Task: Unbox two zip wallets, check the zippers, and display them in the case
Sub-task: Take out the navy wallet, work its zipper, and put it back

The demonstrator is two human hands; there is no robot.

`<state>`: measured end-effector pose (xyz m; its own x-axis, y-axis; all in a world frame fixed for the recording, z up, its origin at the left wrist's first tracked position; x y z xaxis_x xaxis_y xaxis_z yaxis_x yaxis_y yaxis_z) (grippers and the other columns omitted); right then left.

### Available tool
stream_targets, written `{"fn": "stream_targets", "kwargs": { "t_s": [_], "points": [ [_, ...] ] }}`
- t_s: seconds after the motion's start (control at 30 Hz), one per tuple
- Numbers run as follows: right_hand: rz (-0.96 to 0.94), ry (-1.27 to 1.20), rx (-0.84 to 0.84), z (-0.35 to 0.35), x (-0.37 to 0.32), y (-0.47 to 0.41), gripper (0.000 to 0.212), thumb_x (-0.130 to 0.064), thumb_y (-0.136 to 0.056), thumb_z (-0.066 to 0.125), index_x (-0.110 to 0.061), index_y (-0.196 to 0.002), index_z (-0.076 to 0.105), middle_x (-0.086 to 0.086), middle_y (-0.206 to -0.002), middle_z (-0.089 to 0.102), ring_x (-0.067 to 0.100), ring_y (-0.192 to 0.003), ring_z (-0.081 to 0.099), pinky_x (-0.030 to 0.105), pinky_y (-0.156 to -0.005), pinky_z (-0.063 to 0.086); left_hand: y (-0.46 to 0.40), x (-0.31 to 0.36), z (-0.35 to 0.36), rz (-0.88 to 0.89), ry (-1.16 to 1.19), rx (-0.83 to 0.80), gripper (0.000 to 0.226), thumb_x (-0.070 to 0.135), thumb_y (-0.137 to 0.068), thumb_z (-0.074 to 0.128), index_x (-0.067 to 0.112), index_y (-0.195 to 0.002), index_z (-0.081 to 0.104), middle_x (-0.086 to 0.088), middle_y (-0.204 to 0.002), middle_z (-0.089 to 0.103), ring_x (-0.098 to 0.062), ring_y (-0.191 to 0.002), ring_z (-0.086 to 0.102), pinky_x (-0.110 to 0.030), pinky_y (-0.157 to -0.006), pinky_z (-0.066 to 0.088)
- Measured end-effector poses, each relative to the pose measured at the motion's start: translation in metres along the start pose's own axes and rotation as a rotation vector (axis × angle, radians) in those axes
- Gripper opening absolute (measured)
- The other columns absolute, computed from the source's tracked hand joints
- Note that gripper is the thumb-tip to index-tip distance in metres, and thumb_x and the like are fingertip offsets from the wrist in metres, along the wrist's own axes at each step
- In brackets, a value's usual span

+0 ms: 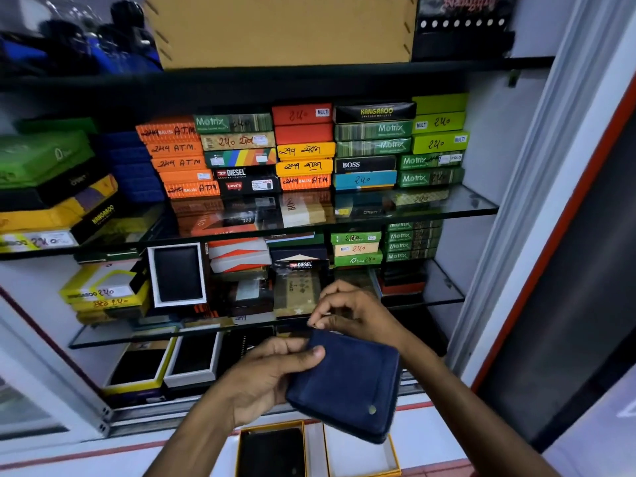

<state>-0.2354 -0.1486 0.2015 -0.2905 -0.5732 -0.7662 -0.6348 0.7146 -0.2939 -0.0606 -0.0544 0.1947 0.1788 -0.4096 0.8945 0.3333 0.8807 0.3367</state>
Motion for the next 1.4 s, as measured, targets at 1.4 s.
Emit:
{"fn": "stream_targets", "kwargs": {
  "t_s": [1.4],
  "points": [
    [0.866, -0.061, 0.386, 0.085, 0.147, 0.149, 0.016, -0.011, -0.078, 0.079, -0.022, -0.089, 0.083, -0.009, -0.089, 0.08, -0.009, -0.073, 0.069, -0.002, -0.062, 0.045, -0.076, -0.182, -0.006, -0.055, -0.465, 0.67, 0.014, 0.01, -0.071, 0.083, 0.02, -0.075, 0.074, 0.012, -0.07, 0.075, -0.016, -0.078, 0.075, -0.017, -0.065, 0.058]
  ]
}}
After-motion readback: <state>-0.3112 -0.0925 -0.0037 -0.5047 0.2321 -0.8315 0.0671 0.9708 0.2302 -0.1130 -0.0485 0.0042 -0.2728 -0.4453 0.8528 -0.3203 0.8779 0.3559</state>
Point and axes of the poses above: each hand's wrist, its own y-axis away from the middle knuckle, its own z-axis out of the palm, x = y × z, the point moved 1 cm from there along -y, towards the middle knuckle
